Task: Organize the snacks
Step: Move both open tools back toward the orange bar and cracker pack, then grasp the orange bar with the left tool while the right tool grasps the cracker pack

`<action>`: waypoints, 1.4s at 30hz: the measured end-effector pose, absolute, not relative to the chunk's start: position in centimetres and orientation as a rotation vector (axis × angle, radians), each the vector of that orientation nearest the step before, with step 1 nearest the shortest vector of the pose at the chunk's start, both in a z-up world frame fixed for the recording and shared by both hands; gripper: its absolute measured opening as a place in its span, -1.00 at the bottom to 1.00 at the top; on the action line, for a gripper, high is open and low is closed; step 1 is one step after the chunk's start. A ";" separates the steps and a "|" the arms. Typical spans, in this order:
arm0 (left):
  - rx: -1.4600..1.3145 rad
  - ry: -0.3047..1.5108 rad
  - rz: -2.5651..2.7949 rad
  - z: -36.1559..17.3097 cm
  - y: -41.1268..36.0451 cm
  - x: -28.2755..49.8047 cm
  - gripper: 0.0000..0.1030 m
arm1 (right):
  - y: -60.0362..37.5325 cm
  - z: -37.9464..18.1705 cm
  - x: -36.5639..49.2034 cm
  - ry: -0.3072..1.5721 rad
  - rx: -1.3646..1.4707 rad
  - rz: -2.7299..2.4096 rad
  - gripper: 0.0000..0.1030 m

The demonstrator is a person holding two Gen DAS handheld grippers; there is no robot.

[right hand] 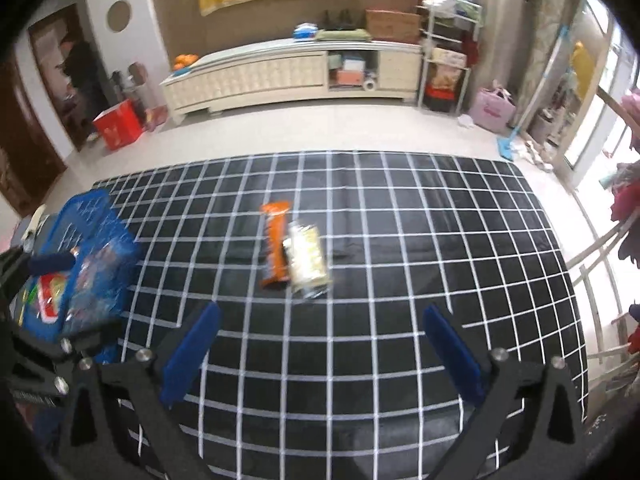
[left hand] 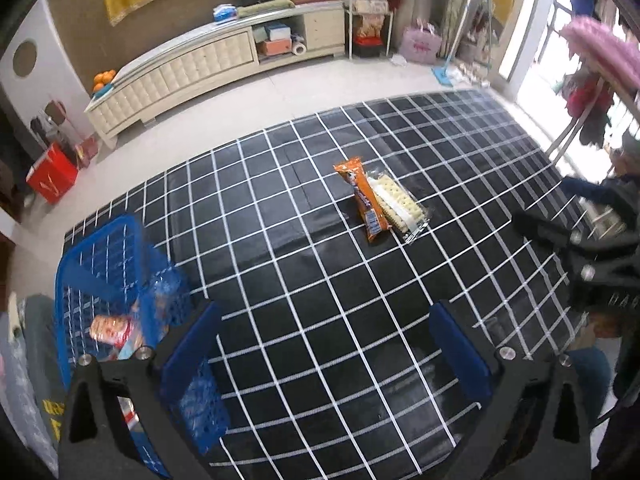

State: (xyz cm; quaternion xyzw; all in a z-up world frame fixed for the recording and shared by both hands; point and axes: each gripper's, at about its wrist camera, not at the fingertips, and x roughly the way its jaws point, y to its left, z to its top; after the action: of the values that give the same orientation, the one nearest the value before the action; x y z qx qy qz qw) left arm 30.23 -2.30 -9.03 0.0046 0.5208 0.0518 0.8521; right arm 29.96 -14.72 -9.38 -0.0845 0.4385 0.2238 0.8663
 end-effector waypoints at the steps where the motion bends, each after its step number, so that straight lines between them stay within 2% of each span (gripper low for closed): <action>1: 0.020 1.106 0.113 -9.7 -2.7 31.2 1.00 | -14.8 -9.9 30.9 0.924 -0.177 0.458 0.99; 14: -0.163 1.171 0.130 -15.2 -0.3 40.2 1.00 | -15.4 -14.3 38.3 1.006 -0.122 0.430 0.99; 18: -0.118 1.203 0.177 -16.9 -0.3 42.4 1.00 | -15.1 -15.9 38.9 1.004 -0.165 0.416 0.99; 28: -0.204 1.248 0.130 -21.7 -0.6 46.4 0.99 | -16.2 -17.6 39.2 1.004 -0.197 0.353 0.99; 36: -0.178 1.246 0.197 -22.6 0.7 47.8 0.98 | -15.8 -17.8 38.9 1.004 -0.220 0.358 0.99; 37: -0.191 1.257 0.186 -22.7 0.7 47.9 0.97 | -15.9 -17.7 38.9 1.002 -0.219 0.356 0.99; 42: -0.214 1.291 0.164 -23.5 0.5 47.9 0.63 | -16.0 -17.9 39.5 1.001 -0.195 0.363 0.99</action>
State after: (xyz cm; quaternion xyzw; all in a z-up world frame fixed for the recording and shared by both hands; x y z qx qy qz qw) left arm 47.95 0.52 -23.49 -0.0995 0.5995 0.0760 0.7905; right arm 39.54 -16.00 -17.87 -0.0930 0.4765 0.1728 0.8570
